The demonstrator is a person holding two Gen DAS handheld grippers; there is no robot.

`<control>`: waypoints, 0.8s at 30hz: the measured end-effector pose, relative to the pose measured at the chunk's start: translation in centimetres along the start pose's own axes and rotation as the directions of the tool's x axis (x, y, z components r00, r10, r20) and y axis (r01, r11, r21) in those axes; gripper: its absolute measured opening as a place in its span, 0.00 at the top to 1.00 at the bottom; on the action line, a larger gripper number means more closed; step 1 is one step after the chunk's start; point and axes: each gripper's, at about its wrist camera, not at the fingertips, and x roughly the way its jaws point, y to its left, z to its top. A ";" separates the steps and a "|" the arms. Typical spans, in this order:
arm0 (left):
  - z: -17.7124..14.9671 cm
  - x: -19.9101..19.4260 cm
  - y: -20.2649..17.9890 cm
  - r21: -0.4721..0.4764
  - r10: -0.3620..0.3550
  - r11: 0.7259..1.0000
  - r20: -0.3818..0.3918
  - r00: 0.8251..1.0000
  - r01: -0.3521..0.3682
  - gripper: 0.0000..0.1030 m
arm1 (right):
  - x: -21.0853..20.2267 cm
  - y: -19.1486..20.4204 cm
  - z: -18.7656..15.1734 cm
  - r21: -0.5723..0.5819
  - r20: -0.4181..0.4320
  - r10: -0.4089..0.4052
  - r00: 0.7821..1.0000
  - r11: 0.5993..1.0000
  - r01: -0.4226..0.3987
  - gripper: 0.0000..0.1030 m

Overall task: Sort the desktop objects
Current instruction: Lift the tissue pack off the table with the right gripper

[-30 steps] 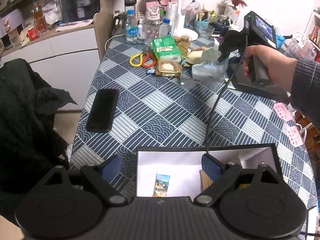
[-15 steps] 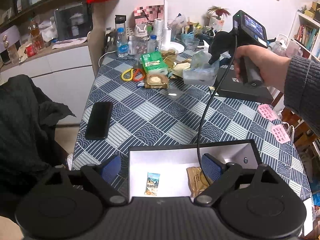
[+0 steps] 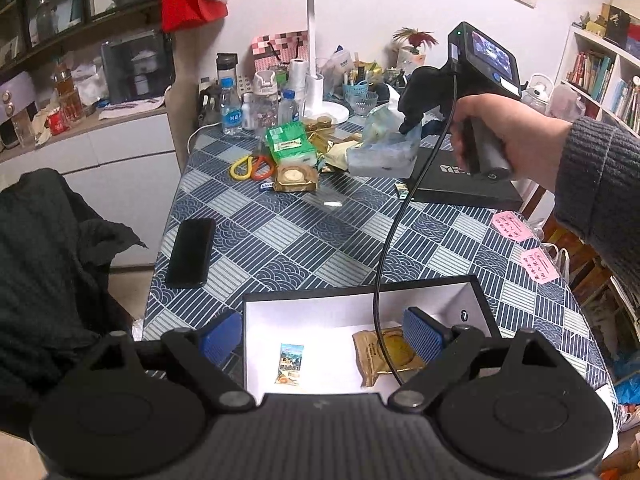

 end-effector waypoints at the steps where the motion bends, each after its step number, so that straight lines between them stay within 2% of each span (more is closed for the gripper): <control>1: -0.1 -0.2 -0.1 0.004 0.000 1.000 0.004 1.000 0.000 0.00 | -0.3 -0.1 -0.2 0.001 0.002 0.001 1.000 1.000 -0.001 0.82; 24: -2.7 -3.9 -1.5 0.037 -0.001 0.999 0.033 0.999 0.000 0.00 | -6.0 -2.6 -4.9 0.031 0.016 0.055 0.998 0.998 -0.056 0.82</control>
